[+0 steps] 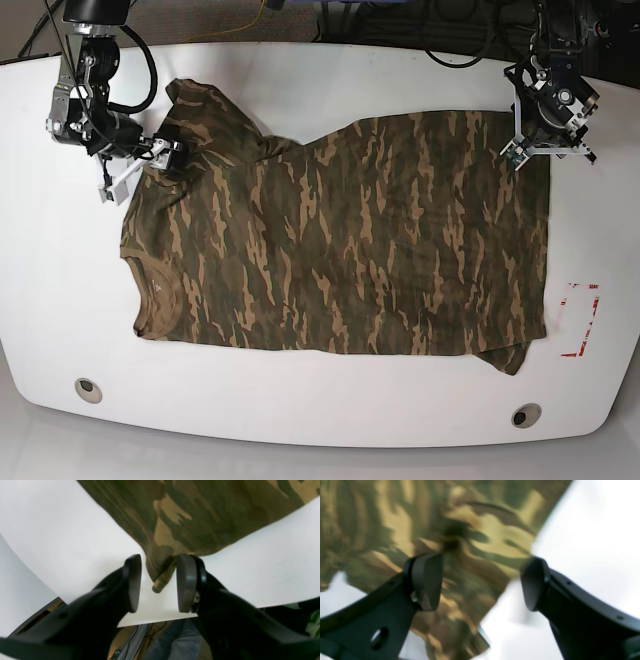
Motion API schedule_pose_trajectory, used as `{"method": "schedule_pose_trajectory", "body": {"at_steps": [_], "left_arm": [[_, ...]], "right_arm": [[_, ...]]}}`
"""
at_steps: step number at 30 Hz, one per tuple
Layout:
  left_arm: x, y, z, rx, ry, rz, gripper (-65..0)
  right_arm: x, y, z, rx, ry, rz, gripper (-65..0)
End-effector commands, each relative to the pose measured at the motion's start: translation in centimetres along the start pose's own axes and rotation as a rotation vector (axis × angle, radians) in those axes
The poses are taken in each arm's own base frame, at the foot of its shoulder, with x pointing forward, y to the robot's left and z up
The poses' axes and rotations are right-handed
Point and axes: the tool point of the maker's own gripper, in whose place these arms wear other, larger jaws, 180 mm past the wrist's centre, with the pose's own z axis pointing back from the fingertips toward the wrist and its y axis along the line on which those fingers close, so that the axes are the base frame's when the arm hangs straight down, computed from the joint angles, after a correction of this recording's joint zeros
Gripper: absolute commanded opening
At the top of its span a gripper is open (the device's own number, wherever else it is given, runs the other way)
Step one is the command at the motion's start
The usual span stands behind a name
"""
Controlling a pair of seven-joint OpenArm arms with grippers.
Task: Layout the t-shirt on the table in an organized manner, then fold the t-shirt properly
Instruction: 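Tug the shirt shoulders outward with both grippers to smooth it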
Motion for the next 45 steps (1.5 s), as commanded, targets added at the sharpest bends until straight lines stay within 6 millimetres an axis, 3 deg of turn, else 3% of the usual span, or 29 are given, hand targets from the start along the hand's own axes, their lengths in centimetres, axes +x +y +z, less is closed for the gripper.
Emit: {"method": "schedule_pose_trajectory", "body": {"at_steps": [1, 7, 13, 19, 27, 37, 45], "left_arm": [[-0.2, 1.1, 0.4, 0.034, 0.003, -0.010, -42.8], [-0.2, 1.5, 0.5, 0.042, 0.003, -0.015, -42.8], [-0.1, 1.5, 0.5, 0.044, 0.001, -0.015, -42.8], [0.0, 1.5, 0.5, 0.043, -0.001, -0.016, -42.8], [0.0, 1.5, 0.5, 0.043, -0.001, -0.016, -42.8], [0.4, 1.6, 0.5, 0.044, -0.022, -0.016, -42.8], [0.5, 1.6, 0.5, 0.044, -0.029, -0.016, -42.8]], "right_arm": [[1.5, 0.0, 2.6, -0.023, -0.085, 0.032, -18.3], [1.5, 0.8, 4.1, -0.025, -0.123, 0.073, -18.3], [-0.5, 1.5, 3.7, 0.002, -0.117, 0.081, -18.3], [-1.9, 0.5, 3.8, 0.000, -0.169, 0.024, -18.3], [-3.8, -0.2, 2.6, 0.024, -0.129, -0.018, -18.3], [-5.9, 0.4, 1.0, 0.065, -0.079, -0.053, -18.4], [-7.4, 2.6, -0.4, 0.120, -0.028, -0.045, -19.4]]}}
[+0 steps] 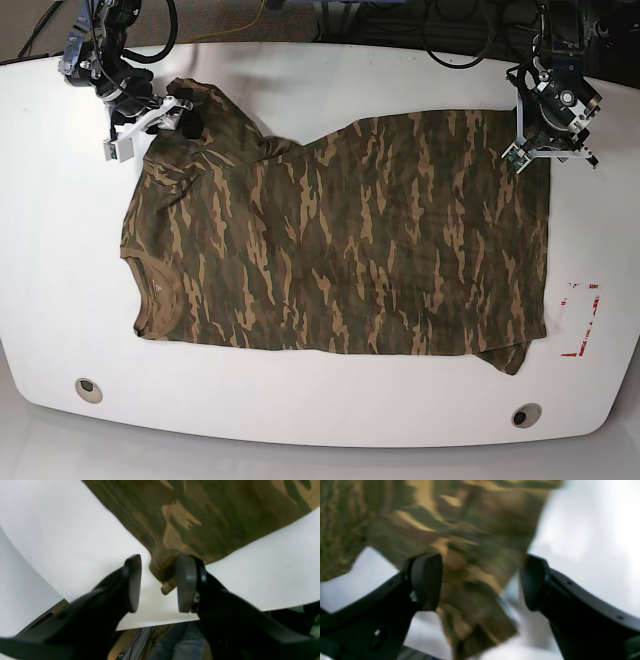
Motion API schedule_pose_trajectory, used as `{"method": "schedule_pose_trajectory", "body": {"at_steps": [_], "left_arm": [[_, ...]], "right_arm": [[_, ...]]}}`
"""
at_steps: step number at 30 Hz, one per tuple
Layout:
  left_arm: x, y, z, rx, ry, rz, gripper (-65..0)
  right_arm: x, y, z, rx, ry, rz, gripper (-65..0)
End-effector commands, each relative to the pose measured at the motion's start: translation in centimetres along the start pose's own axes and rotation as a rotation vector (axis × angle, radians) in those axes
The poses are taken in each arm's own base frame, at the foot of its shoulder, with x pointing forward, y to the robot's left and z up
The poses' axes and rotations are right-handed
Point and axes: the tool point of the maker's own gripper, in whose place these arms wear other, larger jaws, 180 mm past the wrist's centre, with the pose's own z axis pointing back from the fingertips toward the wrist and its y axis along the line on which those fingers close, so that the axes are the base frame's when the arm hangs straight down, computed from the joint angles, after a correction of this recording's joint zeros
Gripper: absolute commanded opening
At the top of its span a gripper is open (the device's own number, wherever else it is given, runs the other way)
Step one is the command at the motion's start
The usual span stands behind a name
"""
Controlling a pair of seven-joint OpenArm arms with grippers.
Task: Layout the t-shirt on the table in an organized manner, then fold the t-shirt properly
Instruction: 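Tug the shirt shoulders outward with both grippers to smooth it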
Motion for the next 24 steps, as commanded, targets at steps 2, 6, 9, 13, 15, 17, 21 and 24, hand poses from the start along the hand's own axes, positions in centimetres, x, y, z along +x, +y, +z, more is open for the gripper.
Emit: {"method": "schedule_pose_trajectory", "body": {"at_steps": [2, 6, 9, 13, 15, 17, 21, 24], "left_arm": [[0.2, 1.0, 0.4, 0.030, -0.010, -0.006, -42.8], [0.2, 1.0, 0.4, 0.030, -0.010, -0.006, -42.8], [0.2, 1.0, 0.4, 0.030, -0.010, -0.006, -42.8], [0.2, 1.0, 0.4, 0.030, -0.010, -0.006, -42.8], [0.3, 1.0, 0.4, 0.031, -0.011, -0.006, -42.8], [0.3, 1.0, 0.4, 0.031, -0.011, -0.006, -42.8], [0.1, 1.5, 0.5, 0.041, -0.005, -0.016, -42.8], [0.0, 1.6, 0.5, 0.045, -0.002, -0.020, -42.8]], "right_arm": [[-2.6, 0.3, -0.5, 0.000, 0.110, 0.003, -22.0], [-3.0, 0.6, -0.7, 0.007, 0.118, 0.003, -32.6], [-3.5, 0.9, -0.6, 0.020, 0.132, 0.020, -43.8], [-3.8, 1.5, -0.8, 0.044, 0.145, 0.056, -60.8], [-3.9, 1.5, -0.7, 0.044, 0.149, 0.061, -65.0], [-4.2, 1.6, -0.3, 0.041, 0.152, 0.067, -64.2], [-4.1, 2.4, 0.9, 0.039, 0.135, 0.105, -65.0], [-4.4, 3.0, 2.1, 0.037, 0.130, 0.134, -65.0]]}}
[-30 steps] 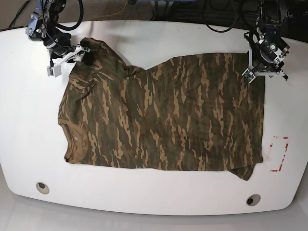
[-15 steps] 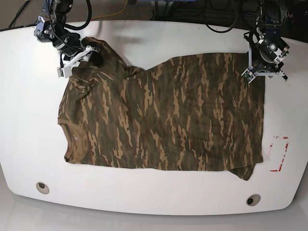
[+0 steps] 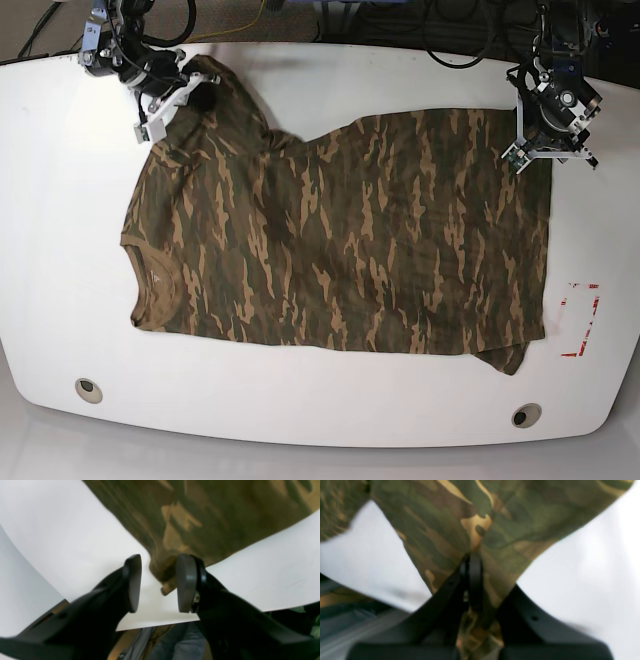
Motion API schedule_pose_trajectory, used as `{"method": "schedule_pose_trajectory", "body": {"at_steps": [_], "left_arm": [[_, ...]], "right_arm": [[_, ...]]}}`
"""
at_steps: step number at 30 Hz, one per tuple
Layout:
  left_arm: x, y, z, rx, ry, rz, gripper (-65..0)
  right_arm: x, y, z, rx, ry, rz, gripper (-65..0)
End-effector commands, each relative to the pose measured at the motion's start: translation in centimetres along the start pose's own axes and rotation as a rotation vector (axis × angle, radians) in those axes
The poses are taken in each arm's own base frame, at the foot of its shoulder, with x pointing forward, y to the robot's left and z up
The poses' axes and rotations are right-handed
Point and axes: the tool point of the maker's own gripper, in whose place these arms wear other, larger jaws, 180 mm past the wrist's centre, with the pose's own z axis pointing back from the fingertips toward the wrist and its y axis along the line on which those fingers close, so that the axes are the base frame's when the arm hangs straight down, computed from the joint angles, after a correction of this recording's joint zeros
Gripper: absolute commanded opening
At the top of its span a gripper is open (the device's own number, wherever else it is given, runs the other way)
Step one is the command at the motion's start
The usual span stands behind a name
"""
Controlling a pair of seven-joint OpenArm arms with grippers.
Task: Layout the t-shirt on the table in an organized manner, then fold the t-shirt properly
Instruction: 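Tug the shirt shoulders outward with both grippers to smooth it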
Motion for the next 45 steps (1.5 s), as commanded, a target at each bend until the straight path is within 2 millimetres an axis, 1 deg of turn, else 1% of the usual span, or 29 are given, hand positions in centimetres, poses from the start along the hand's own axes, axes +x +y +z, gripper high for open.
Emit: {"method": "schedule_pose_trajectory", "body": {"at_steps": [1, 3, 4, 7, 10, 12, 14, 16, 18, 19, 20, 21, 23, 24, 27, 29, 32, 35, 38, 40, 42, 45], "left_arm": [[0.0, 1.2, 0.4, 0.038, -0.001, -0.009, -42.8], [-0.1, 1.3, 0.4, 0.039, -0.001, -0.010, -42.8], [-0.2, 1.6, 0.5, 0.045, 0.005, -0.016, -42.8], [-0.6, 2.2, 0.5, 0.065, 0.022, -0.030, -42.8], [-0.8, 2.5, 0.6, 0.080, 0.030, -0.039, -42.8], [-0.7, 2.7, 0.7, 0.086, 0.030, -0.040, -42.8], [-0.5, 3.4, 0.8, 0.103, 0.026, -0.043, -42.8], [-0.3, 4.0, 0.9, 0.116, 0.022, -0.041, -42.8], [0.2, 4.6, 1.0, 0.128, 0.011, -0.036, -42.8], [0.4, 4.9, 1.1, 0.136, 0.006, -0.033, -42.8], [0.7, 5.6, 1.3, 0.151, -0.002, -0.025, -42.8], [0.8, 5.9, 1.4, 0.159, -0.006, -0.019, -42.8], [1.2, 7.1, 1.7, 0.187, -0.016, 0.002, -42.8], [1.4, 7.6, 1.8, 0.199, -0.024, 0.009, -42.8], [2.5, 10.3, 2.7, 0.259, -0.057, 0.052, -42.8], [2.9, 11.5, 3.2, 0.286, -0.070, 0.071, -42.8], [3.2, 12.8, 3.6, 0.314, -0.084, 0.094, -42.8], [3.3, 13.2, 3.8, 0.324, -0.089, 0.103, -42.8], [3.2, 13.0, 3.7, 0.319, -0.086, 0.099, -42.8], [3.1, 13.0, 3.7, 0.319, -0.083, 0.098, -42.7], [2.5, 12.3, 3.4, 0.305, -0.068, 0.094, -42.7], [1.8, 11.2, 2.9, 0.278, -0.047, 0.082, -42.6]], "right_arm": [[-0.7, 0.7, 1.7, -0.015, 0.009, 0.048, -65.0], [-1.1, 0.9, 2.1, -0.016, 0.015, 0.056, -65.0], [-1.8, 1.1, 2.4, -0.018, 0.027, 0.058, -65.0], [-2.9, 1.2, 2.9, -0.016, 0.050, 0.051, -65.0], [-3.2, 1.5, 3.2, 0.008, 0.066, 0.043, -65.0], [-2.8, 1.4, 3.7, 0.023, 0.058, 0.036, -65.0], [-1.9, 1.4, 4.2, 0.049, 0.029, 0.019, -65.0], [-0.3, 1.5, 4.6, 0.078, -0.018, 0.002, -65.0], [1.7, 1.6, 5.2, 0.110, -0.063, -0.001, -65.0], [2.3, 1.6, 5.5, 0.119, -0.074, 0.001, -65.0], [3.3, 1.4, 5.9, 0.127, -0.092, 0.005, -65.0], [3.7, 1.5, 6.0, 0.132, -0.100, 0.005, -65.0], [5.3, 1.5, 6.4, 0.143, -0.135, 0.004, -65.0], [5.6, 1.5, 6.5, 0.143, -0.141, 0.007, -65.0], [7.0, 1.3, 6.7, 0.136, -0.162, 0.035, -65.0], [7.3, 1.2, 6.8, 0.133, -0.166, 0.047, -65.0], [7.4, 1.1, 6.9, 0.131, -0.165, 0.050, -65.0], [7.3, 1.2, 6.8, 0.133, -0.166, 0.047, -65.0], [7.0, 1.3, 6.7, 0.137, -0.159, 0.043, -65.0], [6.3, 1.3, 6.5, 0.140, -0.145, 0.029, -65.0], [5.3, 1.3, 6.4, 0.141, -0.126, 0.009, -65.0], [4.2, 1.2, 6.4, 0.136, -0.102, -0.009, -65.0]]}}
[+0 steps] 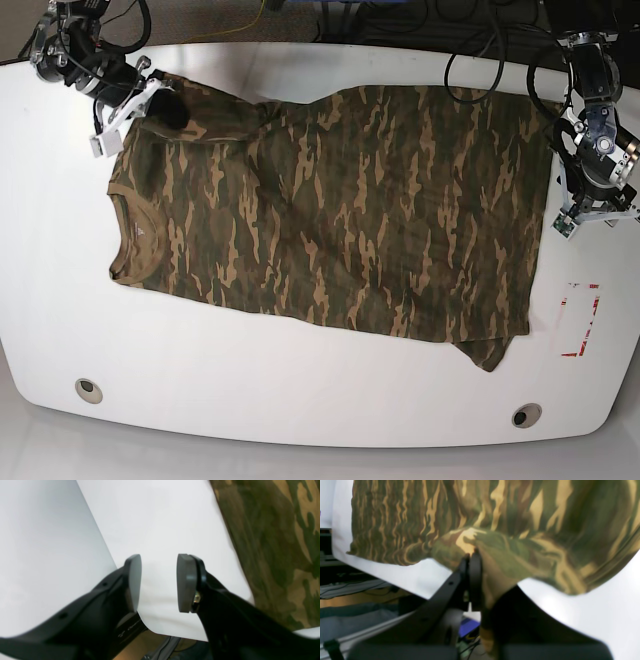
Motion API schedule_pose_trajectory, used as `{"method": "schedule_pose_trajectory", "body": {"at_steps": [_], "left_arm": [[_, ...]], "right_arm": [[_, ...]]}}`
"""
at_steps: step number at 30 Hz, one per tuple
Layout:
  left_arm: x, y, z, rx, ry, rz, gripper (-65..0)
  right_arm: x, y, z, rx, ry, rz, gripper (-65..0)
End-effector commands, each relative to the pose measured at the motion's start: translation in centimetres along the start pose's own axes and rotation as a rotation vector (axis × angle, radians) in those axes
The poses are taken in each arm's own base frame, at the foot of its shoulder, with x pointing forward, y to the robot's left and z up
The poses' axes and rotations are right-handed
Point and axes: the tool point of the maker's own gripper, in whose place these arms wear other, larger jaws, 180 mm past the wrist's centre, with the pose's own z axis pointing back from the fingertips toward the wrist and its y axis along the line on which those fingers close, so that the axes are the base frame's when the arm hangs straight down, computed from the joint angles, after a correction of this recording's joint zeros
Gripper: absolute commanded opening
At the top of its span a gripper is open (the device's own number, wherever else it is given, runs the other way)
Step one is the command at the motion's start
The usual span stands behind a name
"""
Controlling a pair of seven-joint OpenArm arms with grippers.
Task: Layout the t-shirt on the table in an organized manner, then fold the t-shirt properly
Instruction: 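Tug the shirt shoulders outward with both grippers to smooth it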
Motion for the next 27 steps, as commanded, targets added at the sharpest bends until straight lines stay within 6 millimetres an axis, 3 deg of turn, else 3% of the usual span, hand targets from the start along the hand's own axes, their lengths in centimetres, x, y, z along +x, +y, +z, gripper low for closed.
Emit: {"method": "schedule_pose_trajectory", "body": {"at_steps": [1, 11, 14, 21, 24, 27], "left_arm": [[-0.7, 0.1, 0.3, 0.013, 0.014, -0.015, -42.4], [-0.9, -0.8, 0.2, -0.008, 0.018, -0.009, -42.2], [-0.8, -0.9, 0.2, -0.010, 0.017, -0.008, -42.2], [-0.5, -0.7, 0.2, -0.005, 0.012, -0.008, -40.9], [-0.4, -0.5, 0.2, -0.001, 0.008, -0.005, -35.2], [0.0, 0.0, 0.2, 0.010, -0.001, 0.002, -27.9]], "right_arm": [[-1.0, 0.1, 0.6, -0.003, 0.019, -0.005, -65.0], [-4.5, -1.0, 1.4, -0.060, 0.100, -0.132, -63.4], [-5.0, -1.3, 1.6, -0.084, 0.113, -0.175, -52.9], [-4.9, -2.1, 1.9, -0.124, 0.117, -0.231, -12.1], [-4.4, -2.7, 2.2, -0.145, 0.121, -0.219, -2.3], [-3.2, -3.2, 2.3, -0.161, 0.102, -0.211, -1.5]]}}
